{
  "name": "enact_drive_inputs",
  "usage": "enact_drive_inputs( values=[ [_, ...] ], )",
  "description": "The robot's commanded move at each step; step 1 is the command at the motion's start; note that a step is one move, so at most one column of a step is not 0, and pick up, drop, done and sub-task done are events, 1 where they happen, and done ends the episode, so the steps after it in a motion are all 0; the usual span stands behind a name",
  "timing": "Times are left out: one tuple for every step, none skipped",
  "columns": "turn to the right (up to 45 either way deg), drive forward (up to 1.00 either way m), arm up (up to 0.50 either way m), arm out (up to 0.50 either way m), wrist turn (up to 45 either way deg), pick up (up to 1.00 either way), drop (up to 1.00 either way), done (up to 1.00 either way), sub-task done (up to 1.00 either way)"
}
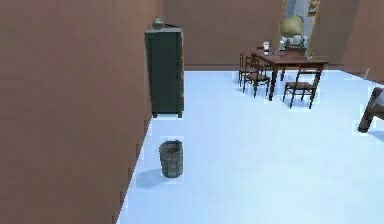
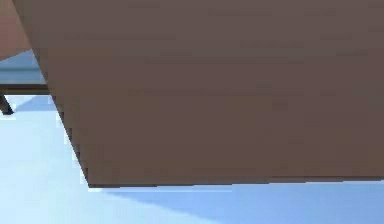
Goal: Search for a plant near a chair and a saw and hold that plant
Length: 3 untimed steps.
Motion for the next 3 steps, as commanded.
enact_drive_inputs(
  values=[
    [45.0,0.0,0.0,0.0,0.0,0.0,0.0,0.0,0.0],
    [42.0,0.0,0.0,0.0,0.0,0.0,0.0,0.0,0.0],
    [0.0,0.1,0.0,0.0,0.0,0.0,0.0,0.0,0.0]
  ],
)
